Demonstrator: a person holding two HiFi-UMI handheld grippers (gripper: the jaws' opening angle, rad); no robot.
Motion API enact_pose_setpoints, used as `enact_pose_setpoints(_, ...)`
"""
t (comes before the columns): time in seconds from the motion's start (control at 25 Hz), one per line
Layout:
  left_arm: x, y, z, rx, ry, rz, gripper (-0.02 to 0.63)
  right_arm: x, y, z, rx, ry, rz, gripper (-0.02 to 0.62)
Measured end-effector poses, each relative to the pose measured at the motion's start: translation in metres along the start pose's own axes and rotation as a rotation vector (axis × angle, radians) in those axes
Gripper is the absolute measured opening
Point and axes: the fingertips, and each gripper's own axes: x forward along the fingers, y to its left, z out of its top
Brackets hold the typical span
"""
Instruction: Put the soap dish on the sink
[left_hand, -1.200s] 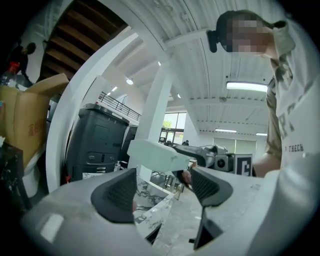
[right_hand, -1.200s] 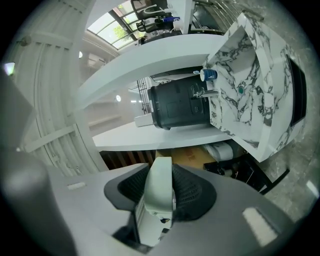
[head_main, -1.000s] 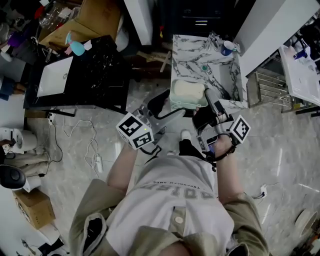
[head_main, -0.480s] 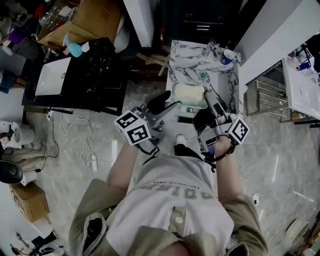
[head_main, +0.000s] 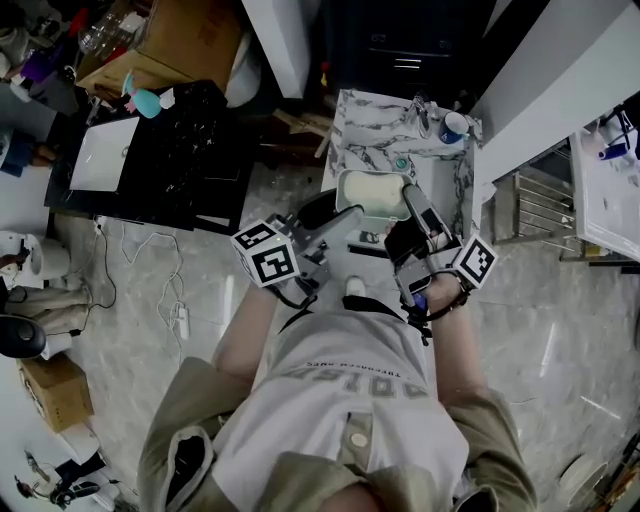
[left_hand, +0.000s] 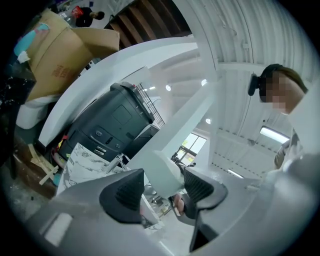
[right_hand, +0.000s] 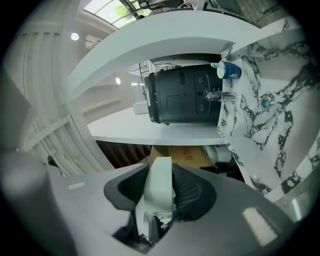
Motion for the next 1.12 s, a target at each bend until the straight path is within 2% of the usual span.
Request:
enact_pose_setpoints(0.32, 0.015, 0.024, -0.003, -0.014, 0.034, 0.056, 0.261, 0.012, -0.017, 0.015, -0.073, 0.093, -0.027, 0.147)
enact_pose_setpoints(0.68, 0.023, 0.053, -0.004, -0.007, 0.094, 0.085, 0.250, 0.029, -0.032, 0.022, -0.224, 0.201, -0.085, 0.143)
enact_pose_setpoints(0.88, 0.030, 0.071, 0.000, -0.018, 0.141, 0.075, 0.250, 0.039, -0.045, 0.030, -0.218, 0.185, -0.122, 0.144)
enact_pose_setpoints(1.12, 0.037, 0.103, 0.008, -0.022, 0.217, 0.043, 0.250, 0.055, -0.068, 0.036, -0.186, 0.113, -0.161, 0.143)
